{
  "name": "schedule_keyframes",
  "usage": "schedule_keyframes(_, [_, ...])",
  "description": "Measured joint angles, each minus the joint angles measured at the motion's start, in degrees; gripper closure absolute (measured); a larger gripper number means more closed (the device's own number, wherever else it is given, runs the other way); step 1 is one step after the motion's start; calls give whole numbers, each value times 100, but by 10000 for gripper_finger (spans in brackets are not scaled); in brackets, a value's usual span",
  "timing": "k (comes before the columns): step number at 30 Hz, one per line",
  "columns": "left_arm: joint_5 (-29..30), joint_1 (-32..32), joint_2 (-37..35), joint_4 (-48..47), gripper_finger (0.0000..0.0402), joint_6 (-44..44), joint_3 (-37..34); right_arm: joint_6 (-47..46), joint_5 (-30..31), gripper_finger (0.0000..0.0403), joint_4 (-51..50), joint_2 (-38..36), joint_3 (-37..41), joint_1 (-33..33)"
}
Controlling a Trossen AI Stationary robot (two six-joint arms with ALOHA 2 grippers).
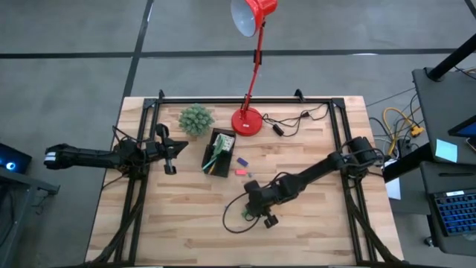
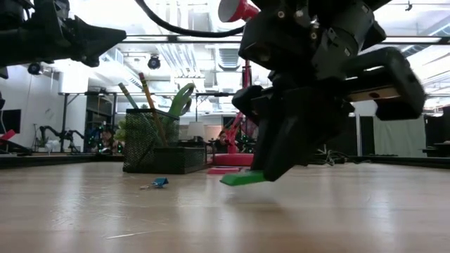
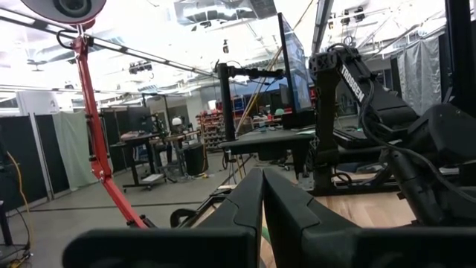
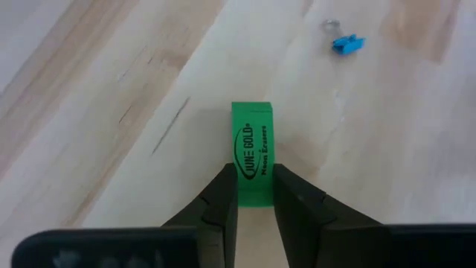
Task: Pick and place office supplies into organizer
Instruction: Put the green eraser in the black desk organizer
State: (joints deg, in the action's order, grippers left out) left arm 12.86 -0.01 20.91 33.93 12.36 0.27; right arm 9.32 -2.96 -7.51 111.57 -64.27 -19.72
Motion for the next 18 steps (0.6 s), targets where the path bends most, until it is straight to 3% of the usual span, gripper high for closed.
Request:
schedule_keyframes(11, [2,0,0,0,402,2,0,197,25,335,577,-11,-9,393])
schedule_keyframes(18, [0,0,2,0,402,2,0,296,461,335,1073,-11,-11,769])
